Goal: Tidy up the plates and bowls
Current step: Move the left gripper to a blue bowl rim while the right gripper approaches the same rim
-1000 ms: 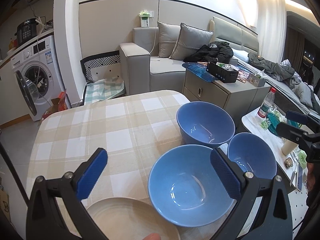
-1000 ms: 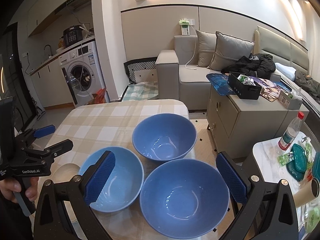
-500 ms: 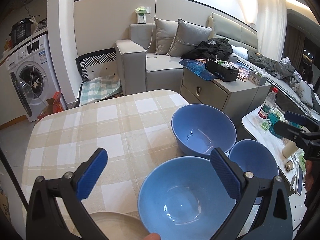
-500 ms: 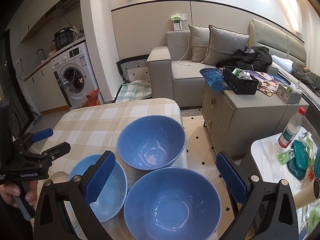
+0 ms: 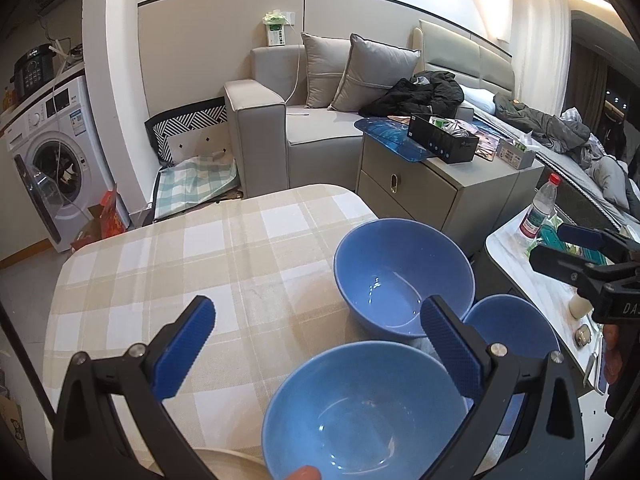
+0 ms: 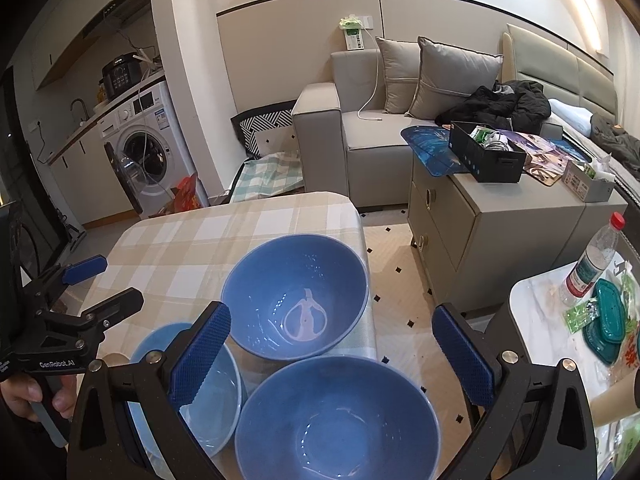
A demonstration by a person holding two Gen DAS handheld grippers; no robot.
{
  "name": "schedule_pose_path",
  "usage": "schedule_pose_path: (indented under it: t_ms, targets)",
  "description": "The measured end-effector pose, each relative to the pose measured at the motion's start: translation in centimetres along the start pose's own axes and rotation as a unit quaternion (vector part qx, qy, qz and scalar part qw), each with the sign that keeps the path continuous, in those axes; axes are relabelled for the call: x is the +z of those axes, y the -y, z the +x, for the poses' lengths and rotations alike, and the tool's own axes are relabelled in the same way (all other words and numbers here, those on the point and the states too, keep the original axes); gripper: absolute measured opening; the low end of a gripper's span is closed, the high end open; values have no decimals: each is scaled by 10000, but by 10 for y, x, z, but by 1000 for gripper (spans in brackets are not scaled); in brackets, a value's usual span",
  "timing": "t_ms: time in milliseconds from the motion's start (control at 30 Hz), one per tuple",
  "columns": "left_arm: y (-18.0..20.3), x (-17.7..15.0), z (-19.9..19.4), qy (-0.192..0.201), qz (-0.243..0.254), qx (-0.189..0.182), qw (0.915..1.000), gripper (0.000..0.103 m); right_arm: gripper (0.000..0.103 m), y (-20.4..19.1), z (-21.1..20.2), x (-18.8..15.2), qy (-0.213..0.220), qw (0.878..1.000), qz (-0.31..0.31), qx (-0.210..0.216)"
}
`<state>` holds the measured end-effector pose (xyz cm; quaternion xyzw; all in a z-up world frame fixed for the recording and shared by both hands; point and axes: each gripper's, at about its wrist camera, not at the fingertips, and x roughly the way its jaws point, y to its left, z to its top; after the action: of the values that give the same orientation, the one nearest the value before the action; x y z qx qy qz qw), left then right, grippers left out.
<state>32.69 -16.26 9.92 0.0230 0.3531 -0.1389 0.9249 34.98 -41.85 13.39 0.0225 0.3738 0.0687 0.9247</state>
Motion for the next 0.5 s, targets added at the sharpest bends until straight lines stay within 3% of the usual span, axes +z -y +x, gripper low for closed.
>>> schedule_pose_path:
  t_ms: [500]
  targets:
    - [9,13,40,-276,48,10,9996,103,102,18,36,12,-295,9995,45,-43]
